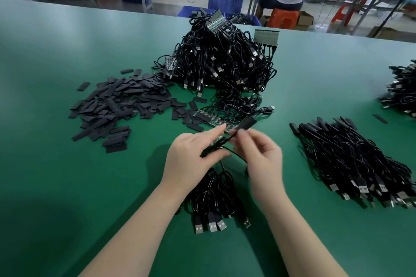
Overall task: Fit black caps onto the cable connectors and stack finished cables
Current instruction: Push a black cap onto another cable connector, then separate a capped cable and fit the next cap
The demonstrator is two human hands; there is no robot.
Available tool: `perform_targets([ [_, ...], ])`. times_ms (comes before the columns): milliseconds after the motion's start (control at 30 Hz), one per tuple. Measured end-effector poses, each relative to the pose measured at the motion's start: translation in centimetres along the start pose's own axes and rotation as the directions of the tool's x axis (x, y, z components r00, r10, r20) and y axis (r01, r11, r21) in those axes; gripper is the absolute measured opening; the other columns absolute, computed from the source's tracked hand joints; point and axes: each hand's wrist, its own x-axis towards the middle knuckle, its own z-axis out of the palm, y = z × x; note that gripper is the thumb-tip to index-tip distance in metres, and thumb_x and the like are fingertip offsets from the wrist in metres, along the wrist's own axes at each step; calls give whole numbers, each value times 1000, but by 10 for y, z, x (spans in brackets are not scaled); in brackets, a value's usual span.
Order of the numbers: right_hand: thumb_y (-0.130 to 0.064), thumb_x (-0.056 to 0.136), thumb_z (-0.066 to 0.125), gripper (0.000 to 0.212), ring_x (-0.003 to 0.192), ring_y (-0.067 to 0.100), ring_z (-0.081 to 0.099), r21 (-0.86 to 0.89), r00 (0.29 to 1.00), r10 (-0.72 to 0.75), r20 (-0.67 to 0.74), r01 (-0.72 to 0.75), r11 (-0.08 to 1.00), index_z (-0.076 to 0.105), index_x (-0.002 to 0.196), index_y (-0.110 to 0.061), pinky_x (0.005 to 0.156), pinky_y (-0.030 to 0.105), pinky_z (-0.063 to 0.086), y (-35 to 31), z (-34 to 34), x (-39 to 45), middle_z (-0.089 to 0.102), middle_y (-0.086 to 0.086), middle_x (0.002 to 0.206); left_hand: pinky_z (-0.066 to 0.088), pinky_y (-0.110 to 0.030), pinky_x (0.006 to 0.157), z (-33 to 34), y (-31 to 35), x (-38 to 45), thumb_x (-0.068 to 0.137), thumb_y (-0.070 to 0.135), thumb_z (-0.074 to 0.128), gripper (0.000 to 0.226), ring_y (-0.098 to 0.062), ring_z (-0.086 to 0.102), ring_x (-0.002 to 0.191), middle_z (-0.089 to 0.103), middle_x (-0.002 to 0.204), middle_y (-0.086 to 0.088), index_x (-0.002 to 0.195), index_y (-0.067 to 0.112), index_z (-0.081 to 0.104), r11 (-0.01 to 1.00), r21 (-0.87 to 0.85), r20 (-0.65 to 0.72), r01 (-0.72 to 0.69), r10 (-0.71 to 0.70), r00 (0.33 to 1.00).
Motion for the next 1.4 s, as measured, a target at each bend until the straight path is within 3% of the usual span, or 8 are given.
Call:
perform_targets([
  [167, -24, 95, 59, 8, 73, 14, 71, 273, 939, -168, -299, 253, 928, 63, 88, -22, 75, 29, 57, -62, -56, 29, 73, 1, 75, 42, -25, 100, -2, -9, 2, 96, 48, 45, 43, 1, 56, 113, 61, 121, 23, 134, 31, 56, 997, -50, -72, 56, -59, 996],
  [333, -50, 93, 51, 28, 72, 19, 69, -759, 773, -548, -320, 137, 637, 70, 102, -33, 64, 33, 55, -96, -142, 64, 71, -6, 79, 50, -30, 95, 3, -13, 2, 98, 35, 47, 36, 1, 59, 110, 64, 117, 20, 131, 28, 60, 995, -73, -67, 66, -71, 995],
  [567, -58, 99, 32, 58, 132, 37, 42, -901, 905, 99, -414, -393, -183, 46, 143, -23, 106, 47, 33, -28, -180, 88, 49, 17, 143, 50, -23, 91, 3, -21, 2, 98, 22, 53, 31, 3, 59, 108, 66, 115, 17, 127, 28, 63, 981, -110, -139, 158, -172, 975],
  [733, -55, 99, 36, 55, 143, 39, 26, -888, 900, -6, -436, -432, -161, 47, 140, -21, 115, 63, 12, -29, -161, 91, 40, 16, 151, 48, -34, 99, 2, -28, 6, 98, 23, 55, 36, -8, 56, 118, 63, 127, 7, 133, 24, 59, 975, 16, -92, 222, -220, 971],
  [833, -39, 94, 55, 37, 112, 36, 57, -991, 965, -245, -96, -69, 116, 65, 122, -17, 96, 47, 43, -34, -111, 71, 66, 14, 122, 39, -36, 107, 5, -32, 11, 99, 35, 52, 44, -13, 47, 131, 54, 141, 4, 141, 20, 51, 957, 180, 19, 226, -233, 972],
  [933, -42, 94, 57, 32, 91, 16, 65, -906, 982, 79, 170, 124, 406, 70, 117, -23, 84, 27, 49, -33, -48, 43, 72, -3, 109, 33, -39, 112, 9, -37, 12, 97, 49, 47, 54, -13, 40, 137, 47, 148, 6, 145, 23, 45, 928, 305, 146, 213, -266, 953],
  [1133, -37, 96, 51, 24, 93, 27, 62, -979, 918, 340, 203, 195, 57, 64, 100, -17, 78, 35, 53, -14, -3, 21, 64, 3, 100, 34, -37, 108, 11, -41, 10, 99, 38, 47, 42, -16, 45, 131, 54, 139, 6, 139, 25, 52, 915, 338, 123, 220, -274, 954],
  [1400, -26, 99, 52, 20, 45, 10, 61, -764, 799, 453, 395, 12, 645, 68, 88, -21, 43, 19, 45, -34, 3, 11, 66, 2, 67, 40, -36, 100, 11, -39, 10, 101, 33, 46, 40, -17, 51, 124, 55, 137, 3, 139, 23, 52, 934, 281, 80, 220, -251, 965],
])
